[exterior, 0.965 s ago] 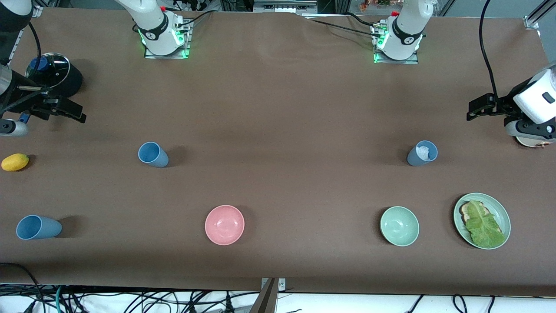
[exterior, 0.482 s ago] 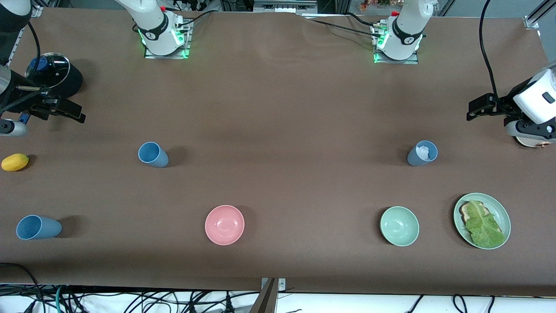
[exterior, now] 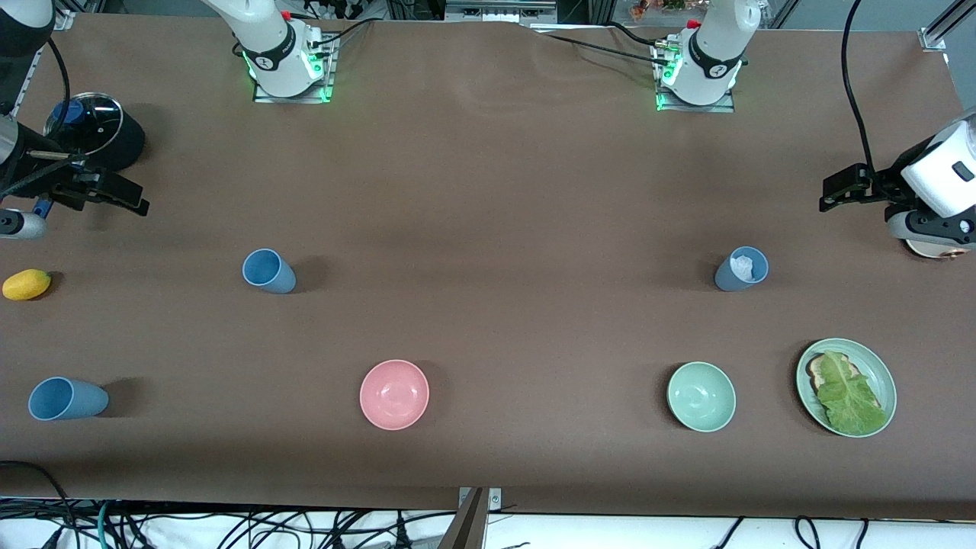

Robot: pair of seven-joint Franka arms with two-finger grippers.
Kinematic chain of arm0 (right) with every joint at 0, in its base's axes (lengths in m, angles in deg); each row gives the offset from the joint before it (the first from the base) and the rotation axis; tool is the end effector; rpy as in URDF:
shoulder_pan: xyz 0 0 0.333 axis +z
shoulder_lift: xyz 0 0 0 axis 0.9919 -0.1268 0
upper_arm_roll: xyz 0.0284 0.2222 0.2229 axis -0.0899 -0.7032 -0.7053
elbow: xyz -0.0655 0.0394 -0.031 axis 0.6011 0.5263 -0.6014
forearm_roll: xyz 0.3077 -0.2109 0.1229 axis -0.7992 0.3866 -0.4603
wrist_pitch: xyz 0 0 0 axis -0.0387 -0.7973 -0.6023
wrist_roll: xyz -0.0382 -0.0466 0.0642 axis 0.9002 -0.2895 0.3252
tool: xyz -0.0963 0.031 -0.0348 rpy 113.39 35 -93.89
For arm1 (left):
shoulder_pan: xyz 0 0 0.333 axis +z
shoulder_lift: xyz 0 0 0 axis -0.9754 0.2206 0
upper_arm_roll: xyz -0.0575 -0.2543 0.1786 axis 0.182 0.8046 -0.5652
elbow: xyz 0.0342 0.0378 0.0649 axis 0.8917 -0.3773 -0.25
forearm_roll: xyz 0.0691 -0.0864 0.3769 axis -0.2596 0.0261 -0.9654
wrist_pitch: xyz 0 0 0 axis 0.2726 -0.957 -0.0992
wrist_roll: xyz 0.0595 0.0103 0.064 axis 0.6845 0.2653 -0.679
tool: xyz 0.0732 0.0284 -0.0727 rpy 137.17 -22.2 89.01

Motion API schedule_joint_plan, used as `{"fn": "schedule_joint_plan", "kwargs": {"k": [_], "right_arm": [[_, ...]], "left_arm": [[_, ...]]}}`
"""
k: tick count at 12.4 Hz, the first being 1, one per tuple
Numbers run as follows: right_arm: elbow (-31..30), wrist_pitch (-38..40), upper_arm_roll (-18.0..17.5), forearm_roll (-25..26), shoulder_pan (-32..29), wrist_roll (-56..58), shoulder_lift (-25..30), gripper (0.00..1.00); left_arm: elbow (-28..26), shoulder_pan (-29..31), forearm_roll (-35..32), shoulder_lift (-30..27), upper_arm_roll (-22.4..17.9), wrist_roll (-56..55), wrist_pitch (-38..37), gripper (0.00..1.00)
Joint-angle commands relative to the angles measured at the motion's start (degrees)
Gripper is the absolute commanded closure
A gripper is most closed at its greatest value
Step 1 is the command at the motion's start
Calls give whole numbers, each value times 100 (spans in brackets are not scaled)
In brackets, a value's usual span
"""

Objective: Stack blue cups with both arms

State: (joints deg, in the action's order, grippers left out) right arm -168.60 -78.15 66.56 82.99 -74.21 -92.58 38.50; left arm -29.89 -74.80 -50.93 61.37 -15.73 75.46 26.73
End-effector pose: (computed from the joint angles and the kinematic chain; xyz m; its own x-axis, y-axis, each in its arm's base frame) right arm 0.5874 0.0092 0.5927 0.9950 -0.0838 -0.0544 -0.0850 -0.9962 -0.0198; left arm 0.5781 0.0063 0.5756 0.9834 -0.1417 -0.1136 -0.1401 -0.9899 0.0225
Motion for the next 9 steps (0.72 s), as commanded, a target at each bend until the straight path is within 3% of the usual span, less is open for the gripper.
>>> {"fn": "schedule_joint_plan", "kwargs": {"k": [1, 9], "right_arm": [[15, 2, -18, -60, 2, -100, 41, 0], [6, 73, -36, -60, 11, -100, 50, 0]], "left_arm": [[-105, 18, -124, -96, 20, -33, 68, 0], [-105, 18, -133, -61, 20, -33, 68, 0]]}}
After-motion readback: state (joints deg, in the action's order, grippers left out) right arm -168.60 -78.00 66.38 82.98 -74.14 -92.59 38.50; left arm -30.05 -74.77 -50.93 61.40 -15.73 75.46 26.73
